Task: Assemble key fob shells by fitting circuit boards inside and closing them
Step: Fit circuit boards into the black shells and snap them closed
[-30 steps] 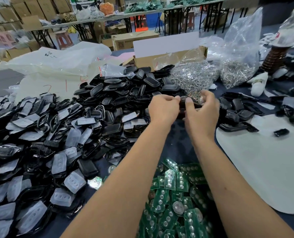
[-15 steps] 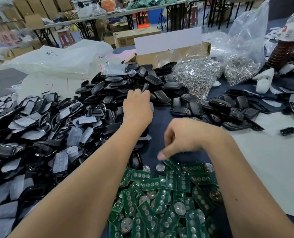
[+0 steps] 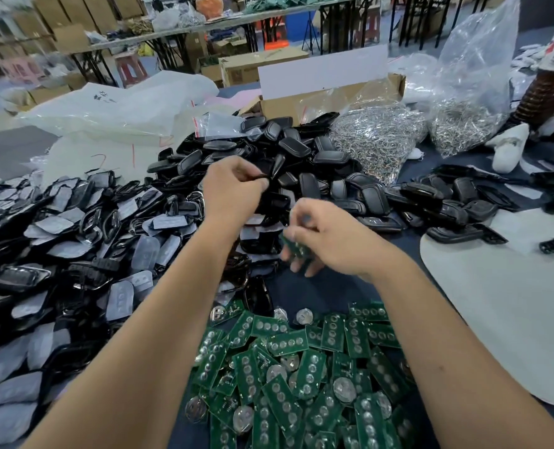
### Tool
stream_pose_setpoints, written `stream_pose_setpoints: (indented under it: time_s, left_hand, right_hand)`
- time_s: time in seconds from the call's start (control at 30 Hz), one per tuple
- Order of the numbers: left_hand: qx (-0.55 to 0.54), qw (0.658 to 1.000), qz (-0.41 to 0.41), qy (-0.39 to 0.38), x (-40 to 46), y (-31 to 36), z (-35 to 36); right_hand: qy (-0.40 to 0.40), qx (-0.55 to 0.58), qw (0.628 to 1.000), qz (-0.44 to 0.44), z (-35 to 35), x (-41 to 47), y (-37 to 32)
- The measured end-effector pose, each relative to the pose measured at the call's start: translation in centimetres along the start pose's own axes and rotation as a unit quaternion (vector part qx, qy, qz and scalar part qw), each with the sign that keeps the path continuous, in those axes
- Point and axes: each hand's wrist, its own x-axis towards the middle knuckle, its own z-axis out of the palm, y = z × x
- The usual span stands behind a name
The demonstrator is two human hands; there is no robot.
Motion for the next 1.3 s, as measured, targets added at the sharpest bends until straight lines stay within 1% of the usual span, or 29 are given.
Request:
stream_pose_setpoints:
  time_s: [0.07, 0.13, 0.2, 0.27, 0.37, 0.43, 0.53, 0.6, 0.67, 0.7, 0.77, 0.87, 0.9, 1.03, 1.13, 1.2, 1.3]
  left_hand:
    - [-0.083, 0.996, -0.039, 0.024, -0.6, -0.5, -1.5]
    - [-0.138, 0.987, -0.056, 0.055, -1.5, -0.8, -2.7]
    - [-0.192, 0.976, -0.075, 0.075, -2.7, -1.2, -3.6]
    - [-0.240, 0.963, -0.103, 0.066, -4.2, -1.6, -4.2]
    - [-0.252, 0.960, -0.110, 0.045, -6.1, -2.7, -4.7]
    - [-0.253, 0.961, -0.101, 0.041, -6.7, -3.2, -5.1]
    - [-0.281, 0.952, -0.113, 0.033, -7.1, -3.5, -5.2]
    - [-0.290, 0.949, -0.120, -0.003, -7.4, -3.8, -5.2]
    - [-0.278, 0.953, -0.107, -0.055, -7.8, -4.0, -5.0]
    - [-0.267, 0.956, -0.100, -0.068, -8.0, -4.1, -4.9]
    - [-0.265, 0.957, -0.092, -0.066, -7.9, -4.2, -4.9]
    - [-0.333, 0.935, -0.103, -0.058, -7.8, -4.0, -5.0]
    - [-0.338, 0.934, -0.104, -0.053, -7.7, -4.0, -5.1]
    - [-0.269, 0.957, -0.109, -0.028, -7.9, -3.6, -4.9]
    - [-0.285, 0.948, -0.142, -0.002, -8.3, -3.0, -4.6]
    - [-0.294, 0.943, -0.157, -0.009, -8.5, -2.5, -4.4]
    - [-0.313, 0.933, -0.171, -0.051, -8.7, -2.1, -4.3]
  right_hand:
    - [0.088, 0.022, 0.996, -0.026, 0.7, 0.7, 0.4]
    - [0.147, 0.030, 0.987, -0.052, 1.1, 1.1, 0.8]
    - [0.164, 0.046, 0.983, -0.070, 1.5, 1.4, 1.0]
    - [0.191, 0.058, 0.976, -0.082, 2.3, 1.5, 1.0]
    - [0.239, 0.131, 0.957, -0.099, 3.2, 1.5, 0.5]
    - [0.251, 0.160, 0.949, -0.108, 3.8, 1.5, 0.3]
    - [0.256, 0.163, 0.946, -0.112, 4.2, 1.4, 0.4]
    - [0.258, 0.151, 0.948, -0.108, 4.4, 1.3, 0.5]
    - [0.265, 0.139, 0.948, -0.108, 4.4, 1.2, 0.6]
    - [0.269, 0.137, 0.947, -0.109, 4.4, 1.2, 0.6]
    - [0.270, 0.145, 0.945, -0.117, 4.4, 1.1, 0.5]
    - [0.276, 0.161, 0.940, -0.124, 4.4, 1.1, 0.5]
    - [0.281, 0.166, 0.937, -0.126, 4.4, 1.2, 0.5]
    - [0.299, 0.183, 0.926, -0.137, 4.4, 1.1, 0.4]
    - [0.304, 0.189, 0.921, -0.154, 4.5, 1.0, 0.1]
    - [0.301, 0.188, 0.921, -0.160, 4.6, 0.9, 0.0]
    - [0.298, 0.161, 0.927, -0.161, 5.0, 0.8, -0.2]
